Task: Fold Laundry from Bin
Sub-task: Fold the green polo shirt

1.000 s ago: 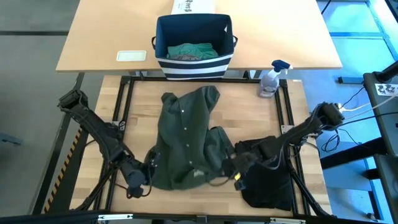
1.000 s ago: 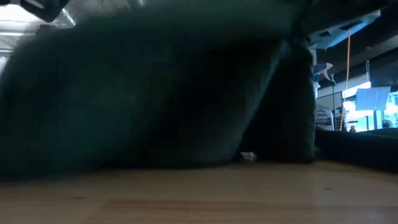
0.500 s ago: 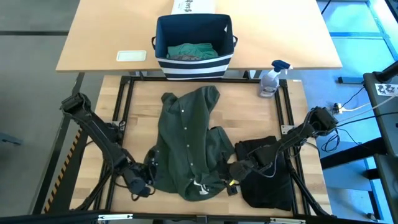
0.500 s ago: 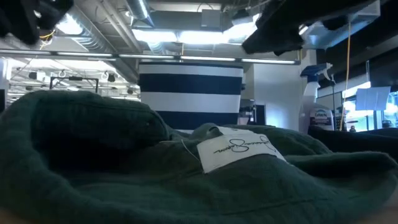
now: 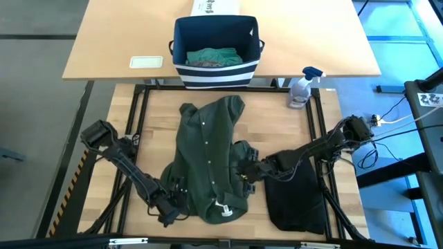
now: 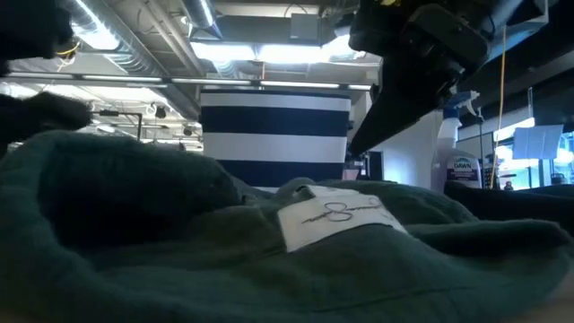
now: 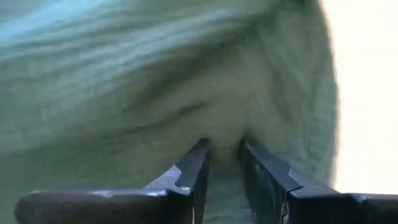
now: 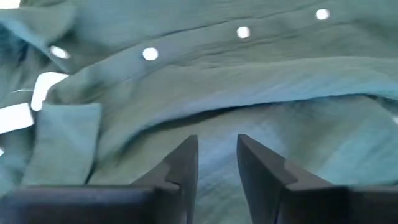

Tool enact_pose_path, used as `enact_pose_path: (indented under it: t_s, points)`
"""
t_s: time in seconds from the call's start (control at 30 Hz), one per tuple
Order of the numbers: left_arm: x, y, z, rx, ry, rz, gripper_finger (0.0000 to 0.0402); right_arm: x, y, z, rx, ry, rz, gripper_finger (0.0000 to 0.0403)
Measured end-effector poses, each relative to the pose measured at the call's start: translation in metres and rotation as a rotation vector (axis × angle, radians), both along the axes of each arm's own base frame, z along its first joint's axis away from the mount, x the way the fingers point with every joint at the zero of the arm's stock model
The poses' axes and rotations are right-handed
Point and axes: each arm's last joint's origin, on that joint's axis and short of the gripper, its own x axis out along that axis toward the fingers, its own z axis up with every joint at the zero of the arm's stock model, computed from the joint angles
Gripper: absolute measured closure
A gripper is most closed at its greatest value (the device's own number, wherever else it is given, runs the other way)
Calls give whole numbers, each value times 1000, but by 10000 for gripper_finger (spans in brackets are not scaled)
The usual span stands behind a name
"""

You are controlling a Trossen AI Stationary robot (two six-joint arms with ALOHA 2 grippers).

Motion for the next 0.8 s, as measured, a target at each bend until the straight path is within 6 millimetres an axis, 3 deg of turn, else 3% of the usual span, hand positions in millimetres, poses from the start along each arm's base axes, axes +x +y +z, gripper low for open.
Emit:
enact_pose_path:
  t_s: [0.23, 0.47, 0.57, 0.8]
  points:
    - [-24, -21, -1, -150, 169, -90, 327, -1, 7, 0, 133, 42, 126, 322]
    - [-51, -14, 15, -100, 289, 17, 352, -8, 23, 0, 150, 53, 186, 337]
    - [-55, -8, 32, -73, 189, 54, 361, -9, 28, -3, 138, 52, 179, 341]
    - [-52, 11, 76, 93, -282, 116, 369, 4, 34, -28, 88, 11, 83, 343]
